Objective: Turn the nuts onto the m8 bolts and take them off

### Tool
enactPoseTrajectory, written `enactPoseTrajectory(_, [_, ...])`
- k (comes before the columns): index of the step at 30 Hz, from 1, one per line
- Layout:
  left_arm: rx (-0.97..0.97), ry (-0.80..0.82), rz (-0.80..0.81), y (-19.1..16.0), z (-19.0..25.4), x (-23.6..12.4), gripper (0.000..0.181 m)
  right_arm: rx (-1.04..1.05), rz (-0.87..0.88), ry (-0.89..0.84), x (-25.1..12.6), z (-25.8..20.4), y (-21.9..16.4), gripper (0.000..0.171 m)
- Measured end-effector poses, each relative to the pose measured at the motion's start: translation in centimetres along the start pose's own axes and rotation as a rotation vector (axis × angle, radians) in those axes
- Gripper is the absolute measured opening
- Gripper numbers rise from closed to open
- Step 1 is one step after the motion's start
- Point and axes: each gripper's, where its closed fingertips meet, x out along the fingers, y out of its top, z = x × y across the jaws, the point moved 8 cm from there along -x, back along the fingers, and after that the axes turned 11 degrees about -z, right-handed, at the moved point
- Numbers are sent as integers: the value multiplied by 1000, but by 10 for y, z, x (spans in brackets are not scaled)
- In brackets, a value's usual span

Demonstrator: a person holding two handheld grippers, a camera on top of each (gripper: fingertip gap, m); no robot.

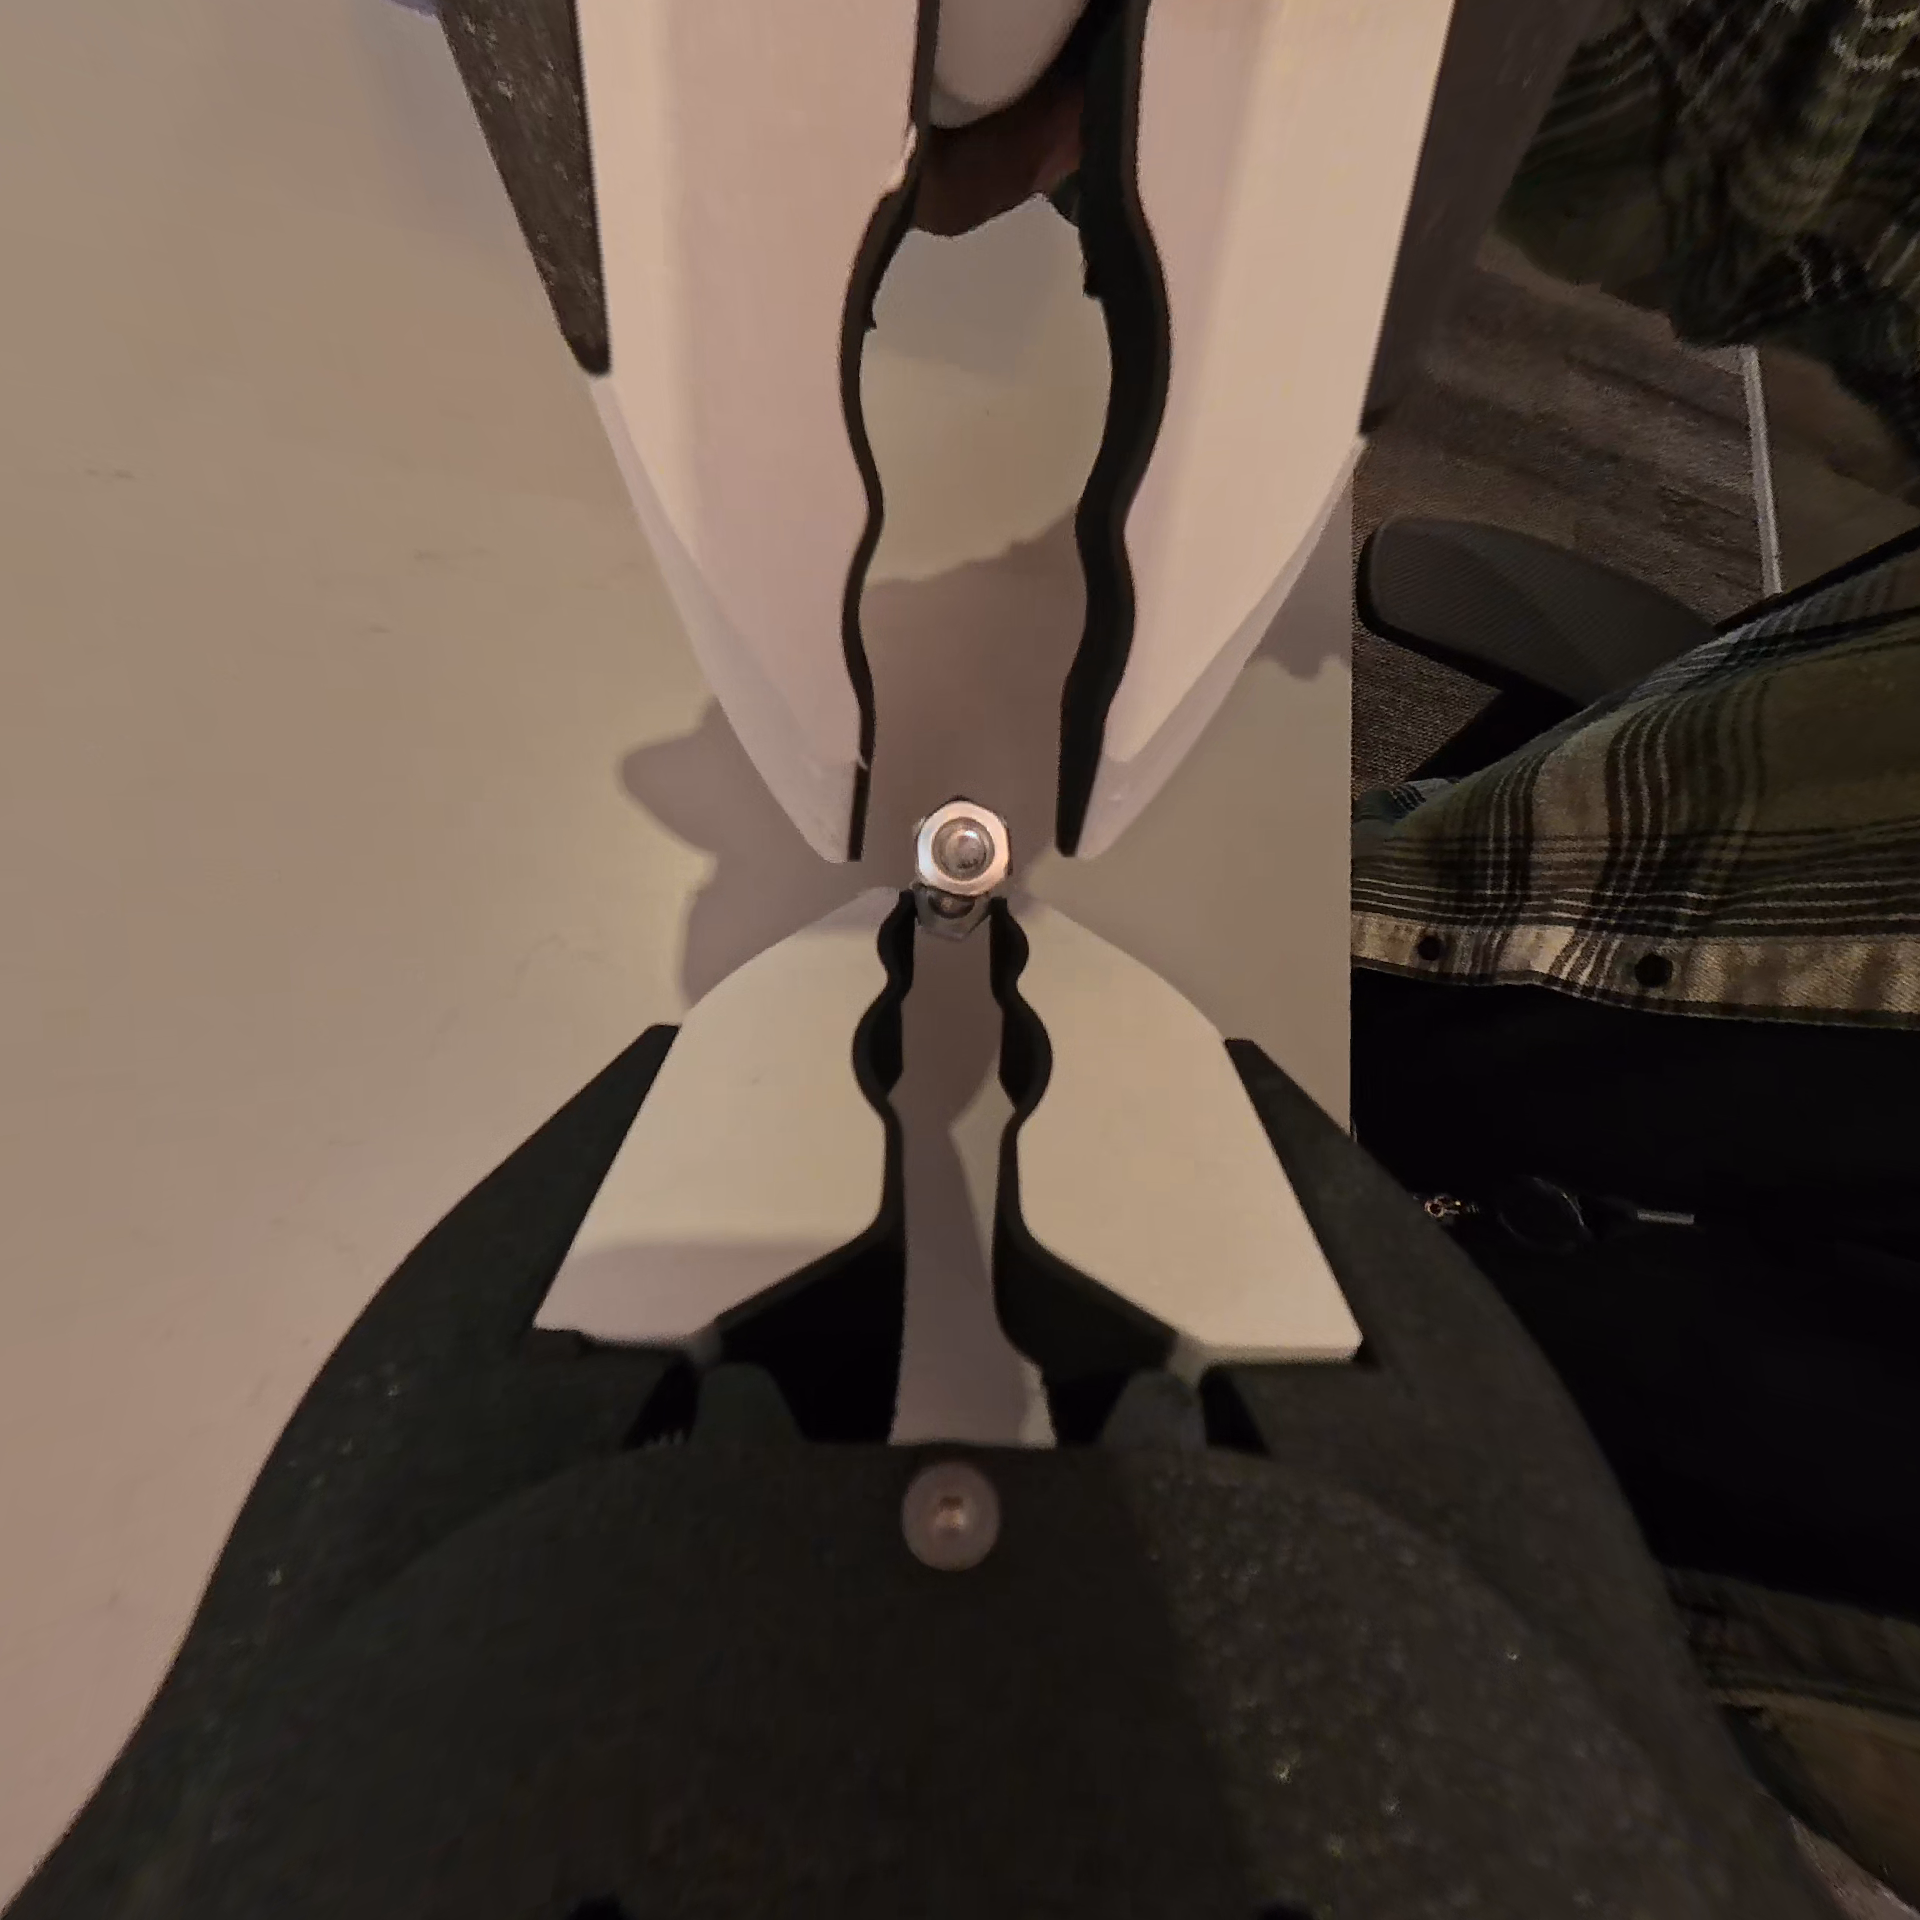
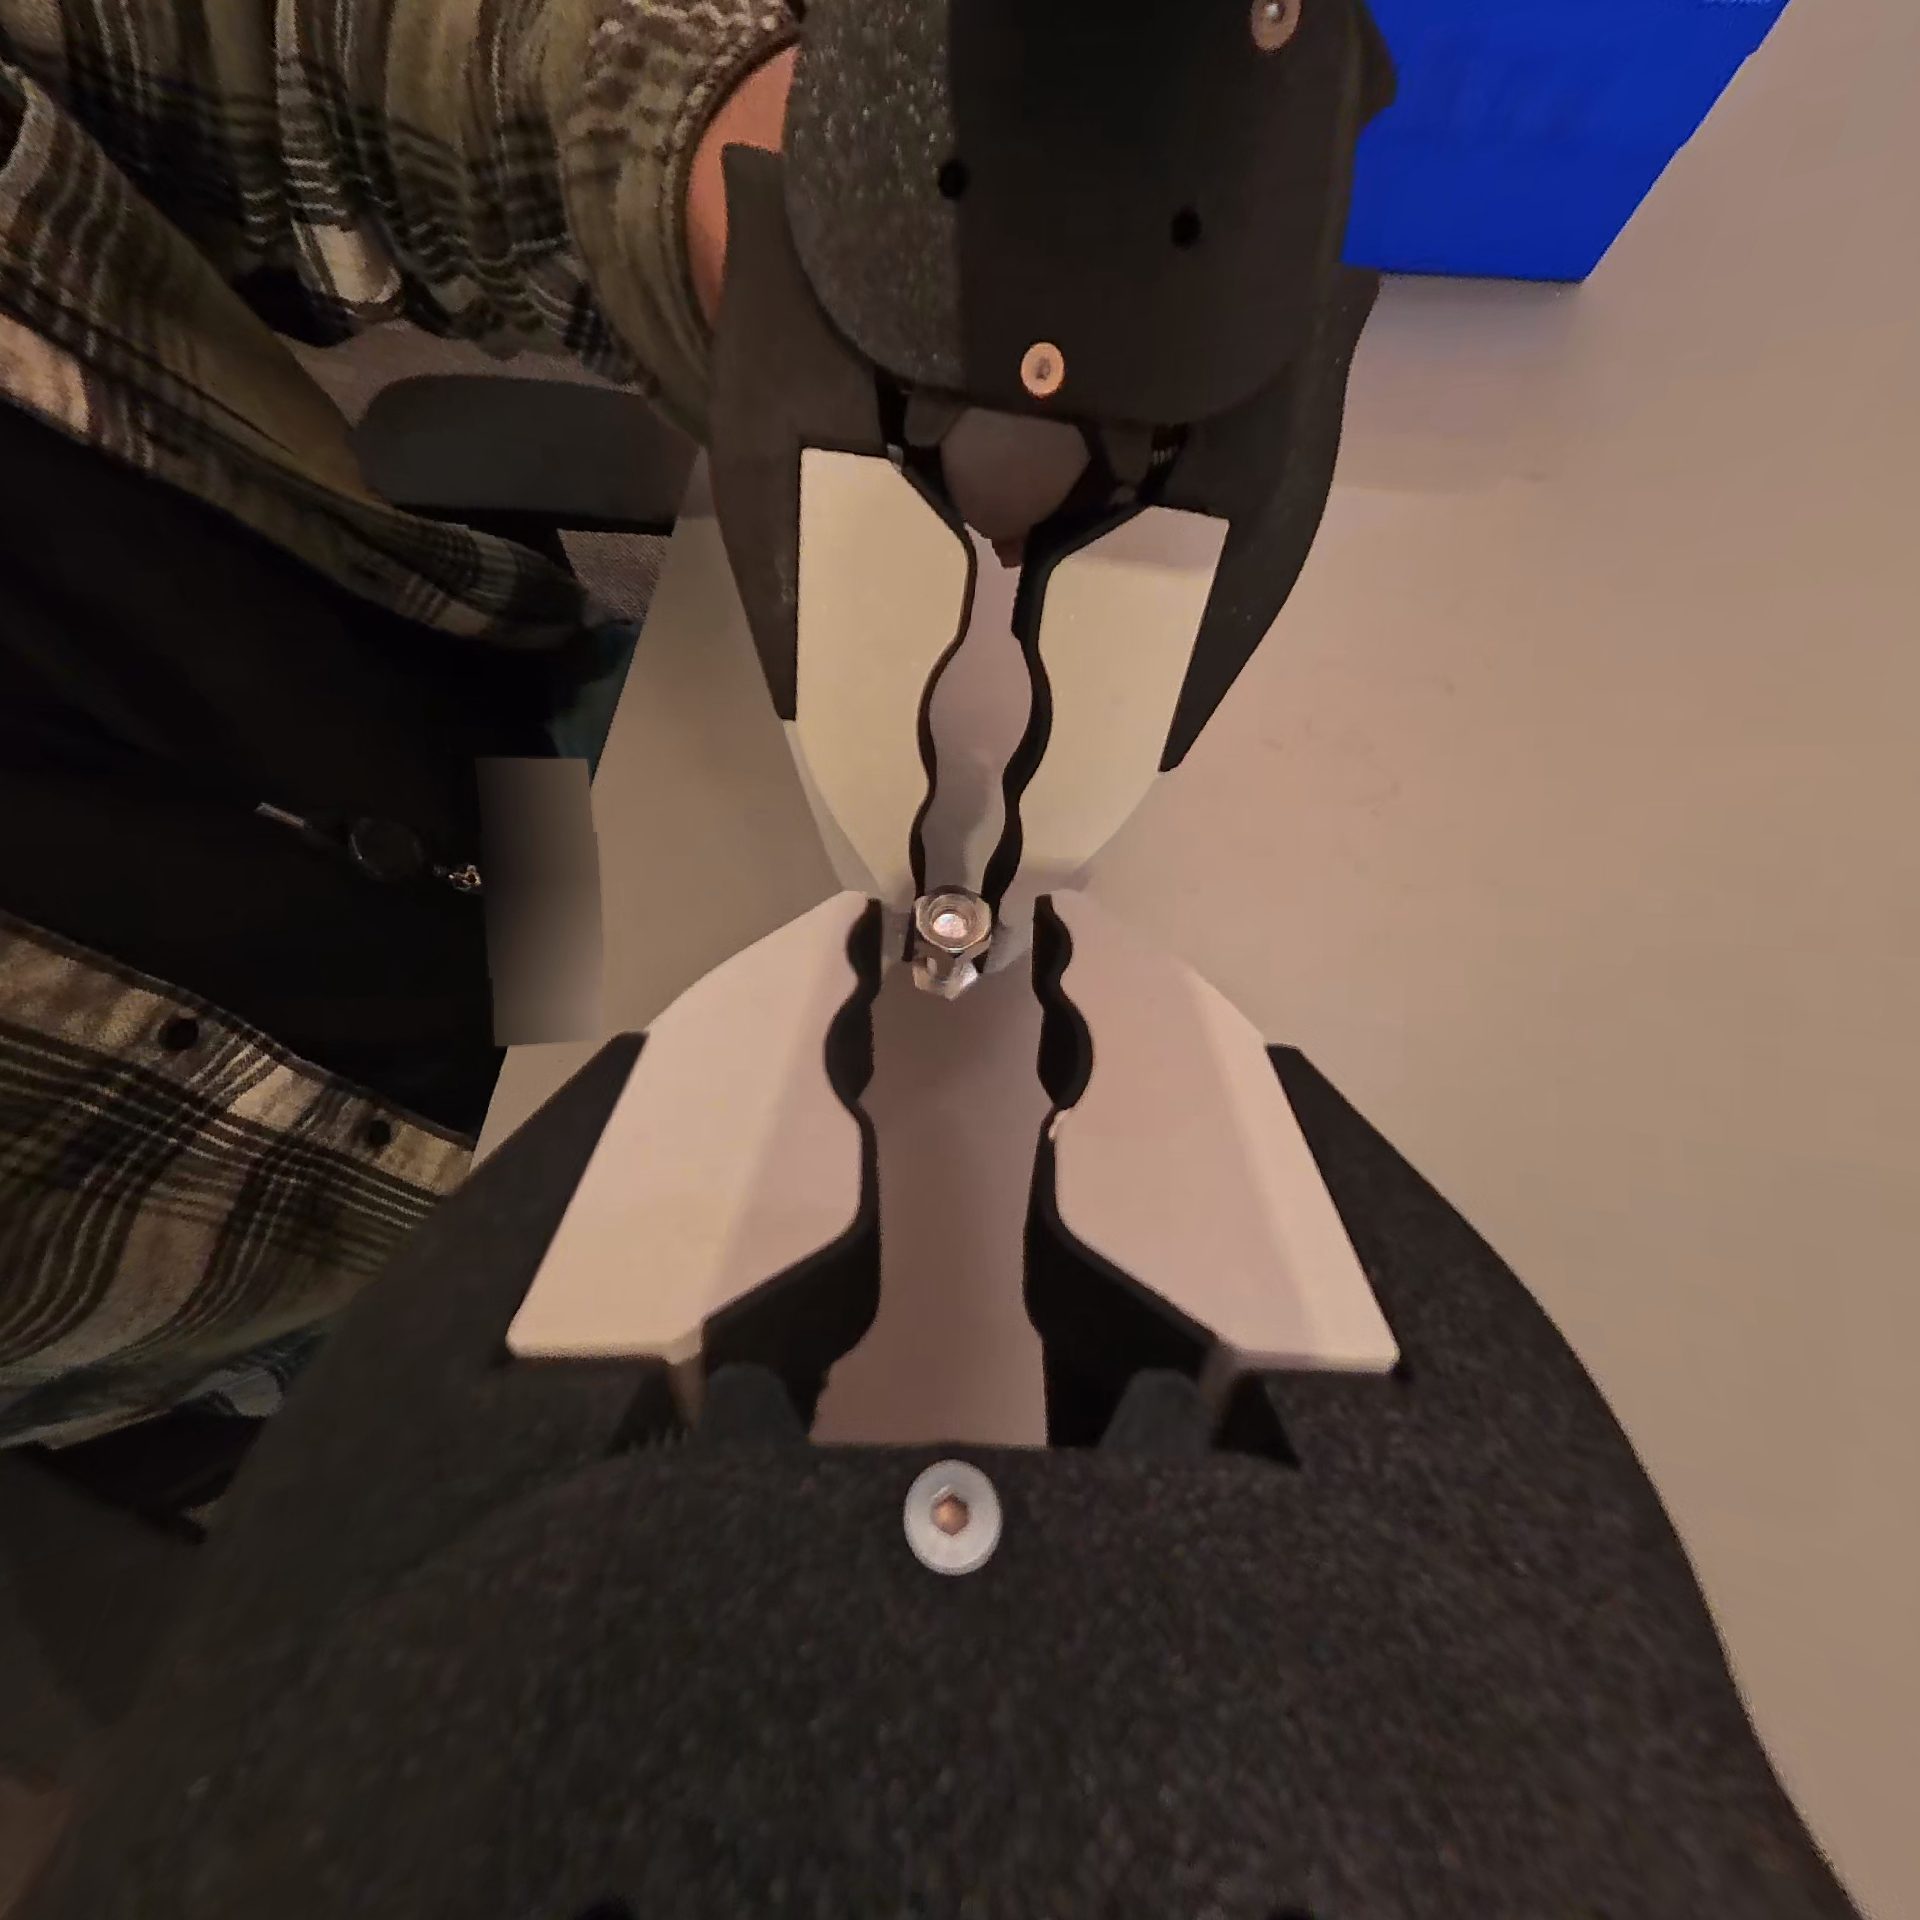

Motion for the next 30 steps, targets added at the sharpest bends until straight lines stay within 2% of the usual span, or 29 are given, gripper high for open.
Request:
enactPoseTrajectory(6, [-7,10,13,0,-2,-1,13,21,20,-12,1,0,-3,14])
enactPoseTrajectory(19, [-42,58,83,-2,-7,-8,13,171,120,-161,-1,-3,-5,14])
enactPoseTrajectory(25, [-43,68,105,-2,-6,-11,13,253,183,-171,-2,-5,-6,14])
enactPoseTrajectory(30, [-40,65,100,-2,-5,-11,13,226,190,-167,-1,-7,-6,14])
